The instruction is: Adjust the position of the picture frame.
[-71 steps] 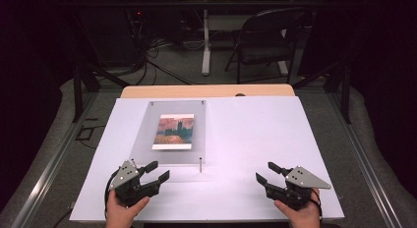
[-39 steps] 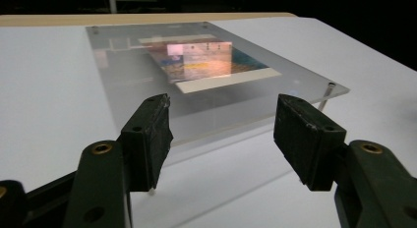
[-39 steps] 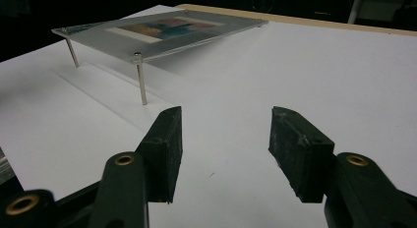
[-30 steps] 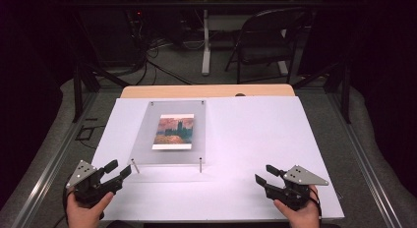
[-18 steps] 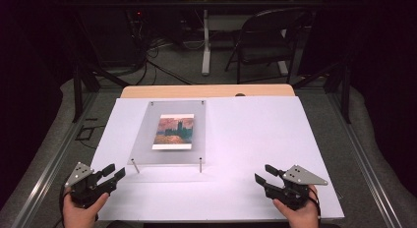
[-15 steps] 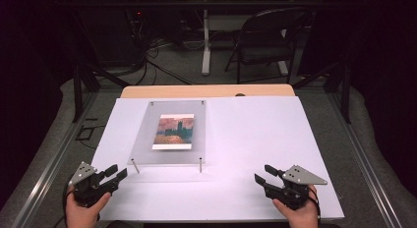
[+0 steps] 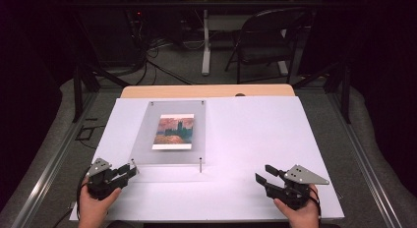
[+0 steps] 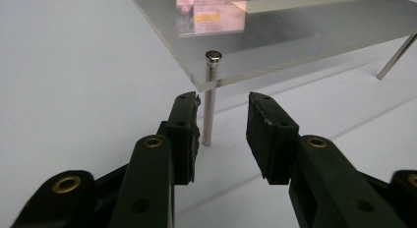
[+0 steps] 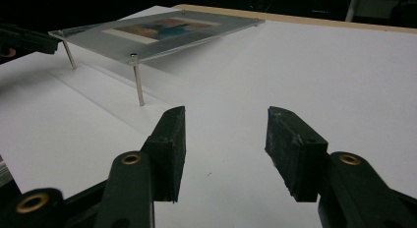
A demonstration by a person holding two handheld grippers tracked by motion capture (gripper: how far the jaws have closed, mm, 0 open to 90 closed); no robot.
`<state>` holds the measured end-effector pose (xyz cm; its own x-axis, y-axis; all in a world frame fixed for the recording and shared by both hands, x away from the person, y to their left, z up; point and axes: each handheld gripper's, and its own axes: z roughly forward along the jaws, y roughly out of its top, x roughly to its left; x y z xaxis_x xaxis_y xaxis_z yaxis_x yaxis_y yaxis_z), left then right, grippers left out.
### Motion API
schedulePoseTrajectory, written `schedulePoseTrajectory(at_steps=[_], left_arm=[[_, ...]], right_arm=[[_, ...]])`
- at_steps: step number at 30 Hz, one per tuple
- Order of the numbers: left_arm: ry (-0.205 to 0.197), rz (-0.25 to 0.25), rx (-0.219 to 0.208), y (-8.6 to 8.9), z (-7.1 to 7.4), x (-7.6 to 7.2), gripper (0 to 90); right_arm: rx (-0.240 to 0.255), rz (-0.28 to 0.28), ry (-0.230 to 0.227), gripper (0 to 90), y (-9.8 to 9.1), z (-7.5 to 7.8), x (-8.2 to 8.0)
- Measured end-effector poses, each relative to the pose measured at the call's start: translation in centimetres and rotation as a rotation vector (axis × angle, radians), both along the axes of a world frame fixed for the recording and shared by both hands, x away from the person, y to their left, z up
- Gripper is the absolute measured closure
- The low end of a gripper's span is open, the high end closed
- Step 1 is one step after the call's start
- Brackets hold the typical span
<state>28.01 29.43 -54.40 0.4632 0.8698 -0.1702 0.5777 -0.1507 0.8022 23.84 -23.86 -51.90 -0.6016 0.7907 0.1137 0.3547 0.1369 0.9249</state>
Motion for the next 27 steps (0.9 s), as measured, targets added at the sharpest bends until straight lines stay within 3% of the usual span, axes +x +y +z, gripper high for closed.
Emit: schedulePoseTrajectory(at_steps=[5, 17, 22, 27], left_arm=[[0.002, -0.007, 0.027, -0.6, -0.3, 0.8, 67.6], [0.016, 0.008, -0.003, -0.3, -0.8, 1.5, 80.8], [0.043, 0.012, 0.012, -0.3, -1.2, 1.6, 81.6], [0.043, 0.006, 0.018, -0.5, -1.4, 1.9, 83.8]], right_arm=[[0.007, -0.004, 0.002, 49.4, 0.0, 0.1, -0.1], [0.014, -0.010, -0.002, 49.8, -0.2, 0.1, 0.0], [0.014, -0.008, -0.005, 49.8, -0.1, 0.1, 0.0], [0.013, -0.006, -0.001, 49.8, -0.2, 0.1, 0.0]])
